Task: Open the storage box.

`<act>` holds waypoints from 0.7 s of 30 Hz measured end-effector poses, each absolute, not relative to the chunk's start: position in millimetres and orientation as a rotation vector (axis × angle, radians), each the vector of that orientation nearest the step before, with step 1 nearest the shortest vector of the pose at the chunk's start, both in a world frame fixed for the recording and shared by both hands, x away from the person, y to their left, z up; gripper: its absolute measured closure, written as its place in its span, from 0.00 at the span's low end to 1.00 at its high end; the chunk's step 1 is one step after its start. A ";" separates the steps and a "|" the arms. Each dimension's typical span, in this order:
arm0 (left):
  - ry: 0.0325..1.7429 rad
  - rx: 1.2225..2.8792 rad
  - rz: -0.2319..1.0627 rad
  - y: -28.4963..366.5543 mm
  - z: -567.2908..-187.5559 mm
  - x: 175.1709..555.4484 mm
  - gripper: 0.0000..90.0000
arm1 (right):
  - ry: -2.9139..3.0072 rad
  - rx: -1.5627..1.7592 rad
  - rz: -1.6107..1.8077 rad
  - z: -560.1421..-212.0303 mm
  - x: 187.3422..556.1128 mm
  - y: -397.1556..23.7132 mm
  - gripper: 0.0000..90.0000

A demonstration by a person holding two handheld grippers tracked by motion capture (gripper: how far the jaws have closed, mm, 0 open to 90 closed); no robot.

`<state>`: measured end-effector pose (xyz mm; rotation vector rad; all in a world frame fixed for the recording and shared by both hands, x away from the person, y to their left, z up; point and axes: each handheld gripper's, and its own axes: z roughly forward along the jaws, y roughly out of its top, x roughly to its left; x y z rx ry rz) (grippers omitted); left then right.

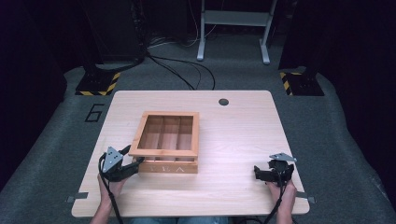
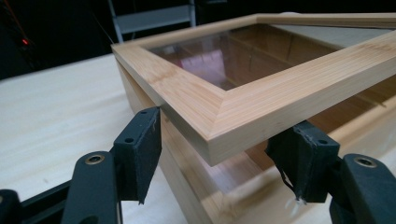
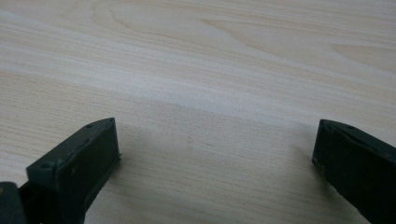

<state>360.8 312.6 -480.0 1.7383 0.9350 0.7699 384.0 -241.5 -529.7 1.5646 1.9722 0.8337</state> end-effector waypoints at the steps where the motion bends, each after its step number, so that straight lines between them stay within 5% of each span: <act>1: 0.928 1.734 0.771 313.1 -477.8 362.6 0.39 | 1.971 1.566 0.833 -529.7 384.1 -241.5 0.00; 21: 0.910 1.696 0.879 309.0 -448.1 385.7 0.42 | 1.973 1.565 0.833 -529.7 384.2 -241.8 0.00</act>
